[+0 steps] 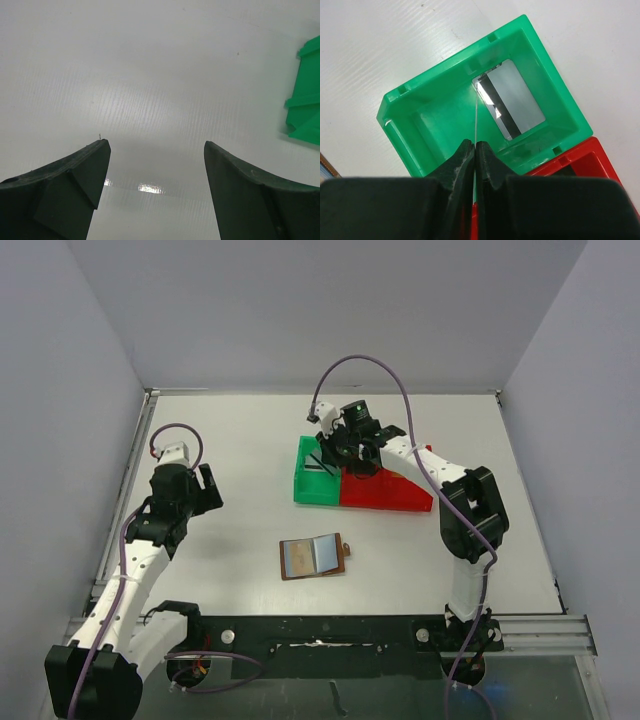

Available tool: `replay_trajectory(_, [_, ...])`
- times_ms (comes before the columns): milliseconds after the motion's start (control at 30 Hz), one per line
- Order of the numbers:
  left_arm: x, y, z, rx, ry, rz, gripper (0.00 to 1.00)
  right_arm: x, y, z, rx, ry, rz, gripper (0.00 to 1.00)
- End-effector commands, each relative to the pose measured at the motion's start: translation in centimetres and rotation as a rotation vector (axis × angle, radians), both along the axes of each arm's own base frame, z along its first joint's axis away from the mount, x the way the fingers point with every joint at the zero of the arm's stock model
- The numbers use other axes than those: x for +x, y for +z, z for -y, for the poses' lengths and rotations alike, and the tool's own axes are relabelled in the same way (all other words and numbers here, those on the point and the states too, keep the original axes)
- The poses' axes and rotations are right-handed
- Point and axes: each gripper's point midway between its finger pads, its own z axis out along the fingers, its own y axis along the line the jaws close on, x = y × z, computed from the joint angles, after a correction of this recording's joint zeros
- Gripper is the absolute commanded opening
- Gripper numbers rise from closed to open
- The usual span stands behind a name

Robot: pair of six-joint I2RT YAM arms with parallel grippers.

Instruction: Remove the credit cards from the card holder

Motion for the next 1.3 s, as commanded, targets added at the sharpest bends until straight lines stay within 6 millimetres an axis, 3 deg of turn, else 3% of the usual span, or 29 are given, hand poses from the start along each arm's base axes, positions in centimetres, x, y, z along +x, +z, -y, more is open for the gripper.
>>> replay_trajectory(0, [0.7, 2.2, -0.4, 0.005, 0.015, 0.089, 0.76, 0.7, 4.5, 0.3, 0.031, 0.012, 0.095, 0.0])
replay_trajectory(300, [0.7, 2.2, -0.3, -0.006, 0.013, 0.095, 0.76, 1.4, 5.5, 1.8, 0.035, -0.014, 0.101, 0.0])
replay_trajectory(767, [0.7, 2.2, -0.4, -0.004, 0.023, 0.092, 0.76, 2.1, 9.2, -0.2, 0.143, 0.069, 0.208, 0.0])
replay_trajectory(1267, [0.7, 2.7, -0.6, 0.0, 0.032, 0.111, 0.76, 3.3, 6.1, -0.3, -0.118, 0.236, 0.438, 0.0])
